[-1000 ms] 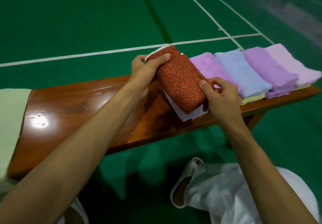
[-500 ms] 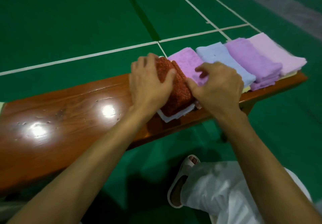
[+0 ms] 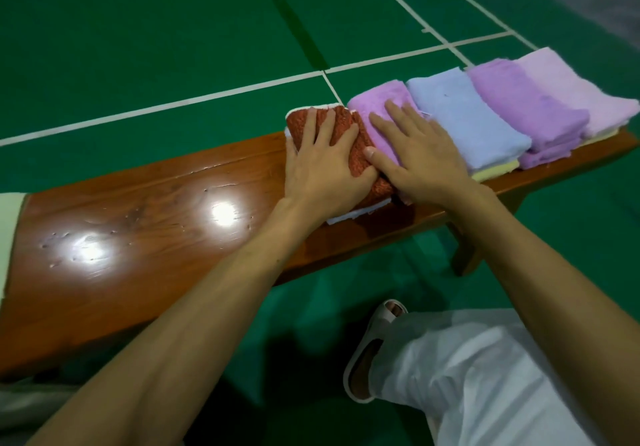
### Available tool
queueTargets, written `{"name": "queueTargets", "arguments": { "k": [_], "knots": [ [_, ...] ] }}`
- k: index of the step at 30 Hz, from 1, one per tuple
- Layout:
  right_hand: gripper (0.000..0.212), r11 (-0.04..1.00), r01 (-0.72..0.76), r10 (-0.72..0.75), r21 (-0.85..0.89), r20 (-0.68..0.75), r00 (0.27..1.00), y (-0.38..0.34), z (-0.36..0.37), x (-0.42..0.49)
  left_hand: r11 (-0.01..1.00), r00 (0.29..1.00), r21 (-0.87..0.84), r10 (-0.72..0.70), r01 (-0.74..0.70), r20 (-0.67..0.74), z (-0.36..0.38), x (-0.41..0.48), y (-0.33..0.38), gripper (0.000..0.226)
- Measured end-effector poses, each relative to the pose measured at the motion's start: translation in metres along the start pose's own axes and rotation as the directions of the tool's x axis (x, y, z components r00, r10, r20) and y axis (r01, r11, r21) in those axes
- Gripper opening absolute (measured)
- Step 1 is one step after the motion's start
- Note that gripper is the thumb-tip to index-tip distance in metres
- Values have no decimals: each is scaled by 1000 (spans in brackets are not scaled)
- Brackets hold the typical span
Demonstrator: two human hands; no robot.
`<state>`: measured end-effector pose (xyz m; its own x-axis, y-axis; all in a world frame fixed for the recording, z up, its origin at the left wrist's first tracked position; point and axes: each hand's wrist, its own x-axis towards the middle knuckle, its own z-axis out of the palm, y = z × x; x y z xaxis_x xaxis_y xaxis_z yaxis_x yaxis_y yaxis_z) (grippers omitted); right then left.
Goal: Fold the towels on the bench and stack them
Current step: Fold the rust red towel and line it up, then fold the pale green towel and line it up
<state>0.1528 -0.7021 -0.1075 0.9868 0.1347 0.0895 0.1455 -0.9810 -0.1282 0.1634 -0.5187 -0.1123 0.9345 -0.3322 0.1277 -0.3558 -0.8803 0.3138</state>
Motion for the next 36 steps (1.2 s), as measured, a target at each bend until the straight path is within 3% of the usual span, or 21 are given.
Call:
{"name": "queueTargets", "arguments": {
  "k": [8,12,19,28,36],
  "knots": [
    [84,999,2,-2,54,7,1000,-6,-18,-5,991,1000,-131,-12,14,13,-6,-5,5,82],
    [85,999,-23,26,45,-74,997,-21,-36,-9,981,1000,-195,12,-15,-16,-23,-12,1,78],
    [87,994,63,-48,93,-152,987,-80,-69,-2,991,993,-125,38,-52,-109,-71,-34,-39,78],
    [91,953,256,-251,160,-53,967,-225,-18,11,990,983,32,-133,138,-123,-126,-117,-171,89],
    [68,875,350,-389,334,55,920,-380,55,10,906,898,55,-406,420,-172,-156,-231,-325,87]
  ]
}}
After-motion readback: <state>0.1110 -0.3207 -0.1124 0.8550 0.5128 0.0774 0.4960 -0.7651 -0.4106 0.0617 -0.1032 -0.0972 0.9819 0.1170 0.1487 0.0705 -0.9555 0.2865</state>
